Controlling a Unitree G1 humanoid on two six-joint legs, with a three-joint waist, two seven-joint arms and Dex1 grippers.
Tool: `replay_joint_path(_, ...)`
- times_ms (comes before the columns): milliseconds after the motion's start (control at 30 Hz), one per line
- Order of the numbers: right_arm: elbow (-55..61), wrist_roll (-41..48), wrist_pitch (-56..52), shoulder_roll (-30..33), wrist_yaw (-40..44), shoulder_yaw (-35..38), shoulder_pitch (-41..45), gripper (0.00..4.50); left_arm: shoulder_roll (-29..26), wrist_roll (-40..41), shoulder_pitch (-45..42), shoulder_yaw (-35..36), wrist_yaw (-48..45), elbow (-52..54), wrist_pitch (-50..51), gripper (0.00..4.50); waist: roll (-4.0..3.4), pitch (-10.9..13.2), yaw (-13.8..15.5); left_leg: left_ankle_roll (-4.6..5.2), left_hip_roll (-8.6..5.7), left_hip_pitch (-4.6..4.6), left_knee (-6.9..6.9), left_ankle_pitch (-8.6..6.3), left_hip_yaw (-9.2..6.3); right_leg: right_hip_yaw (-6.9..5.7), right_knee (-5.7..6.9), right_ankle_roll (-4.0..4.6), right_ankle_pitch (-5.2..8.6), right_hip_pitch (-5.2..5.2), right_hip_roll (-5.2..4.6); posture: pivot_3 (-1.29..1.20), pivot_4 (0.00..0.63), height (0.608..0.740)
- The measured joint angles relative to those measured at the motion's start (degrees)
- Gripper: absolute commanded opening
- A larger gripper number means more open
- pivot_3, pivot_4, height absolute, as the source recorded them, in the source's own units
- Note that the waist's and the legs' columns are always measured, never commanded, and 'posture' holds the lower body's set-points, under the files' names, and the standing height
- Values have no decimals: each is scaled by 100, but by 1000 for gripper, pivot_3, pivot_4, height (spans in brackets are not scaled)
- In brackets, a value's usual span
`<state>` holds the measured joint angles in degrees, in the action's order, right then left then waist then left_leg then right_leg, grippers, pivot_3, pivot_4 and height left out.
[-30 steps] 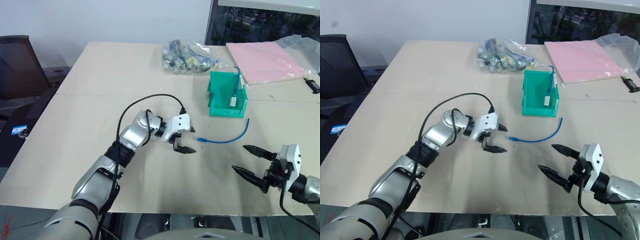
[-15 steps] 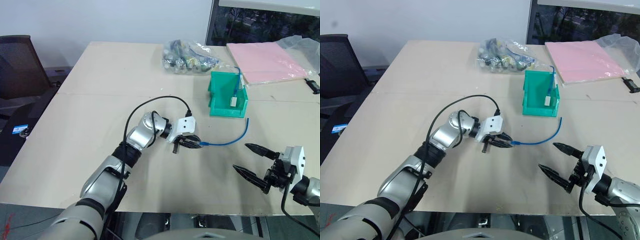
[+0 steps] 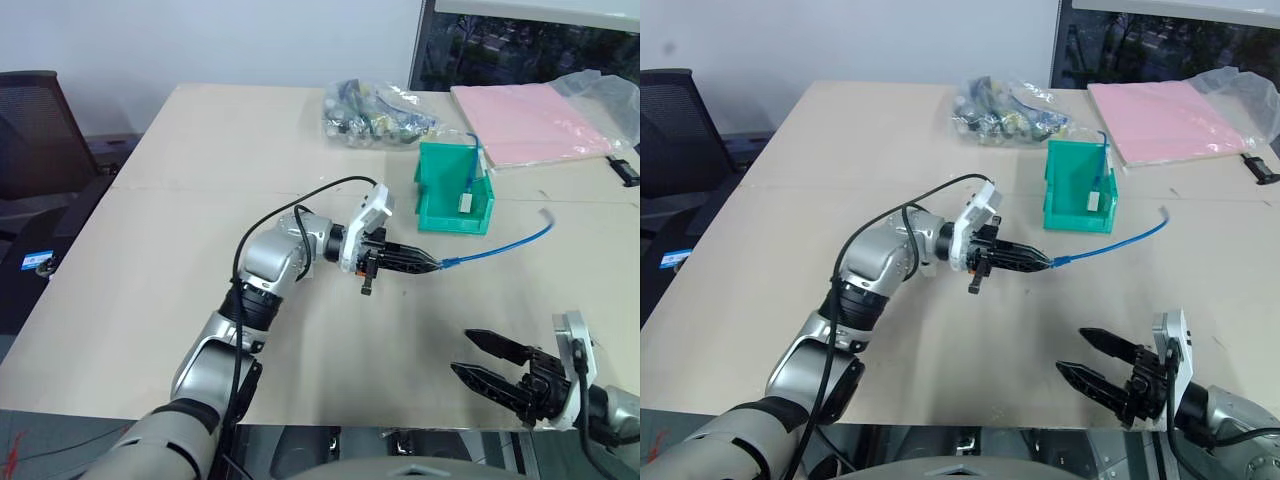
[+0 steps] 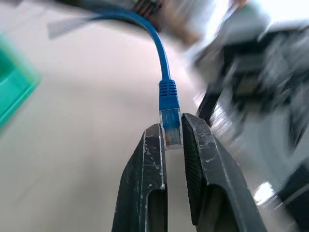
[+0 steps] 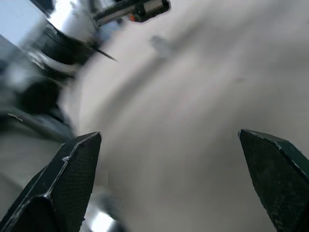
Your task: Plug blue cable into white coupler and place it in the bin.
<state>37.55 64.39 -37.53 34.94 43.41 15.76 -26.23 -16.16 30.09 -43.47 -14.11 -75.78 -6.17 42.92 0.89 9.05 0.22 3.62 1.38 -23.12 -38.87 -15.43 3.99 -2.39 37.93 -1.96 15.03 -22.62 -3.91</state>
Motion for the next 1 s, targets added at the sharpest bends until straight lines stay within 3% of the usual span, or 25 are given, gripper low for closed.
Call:
replay_joint_path(267,-9,1067,-7,-442,-1320,-149,1760,4500,-50,544,9,246,329,267,818,30,-1,-1,62,1,-7,7,-11,1,-3,11,3,1,-1,13,33,0,150,740)
replay_joint_path(400,-10,1302,-27,-418,-1575,-149,2065,4500,-34,610,9,246,403,267,876,30,-1,-1,63,0,-9,-13,-12,1,-2,11,-3,-2,0,-1,32,0,150,740)
replay_joint_path(733,-182,1390,-138,-189,-1743,-154,2162,285,16,800,10,250,507,307,910,0,-2,-1,60,10,-10,-61,-35,-4,-6,7,2,-5,0,-44,33,0,150,740)
replay_joint_path(767,-191,1397,-140,-187,-1742,-156,2164,101,16,809,11,250,525,311,912,0,-2,-1,60,12,-10,-61,-34,-6,-6,7,3,-5,0,-44,33,0,150,740)
replay_joint_path(933,-280,1434,-176,-210,-1760,-201,2295,101,22,908,115,325,649,371,917,0,-2,-1,54,12,-8,-59,-35,-6,-6,9,5,-5,0,-44,35,0,150,740)
replay_joint_path(1000,-324,1503,-190,-220,-1759,-219,2392,0,25,971,173,413,710,457,916,967,-2,-1,52,11,-8,-59,-35,-5,-6,9,5,-5,0,-44,35,0,150,740)
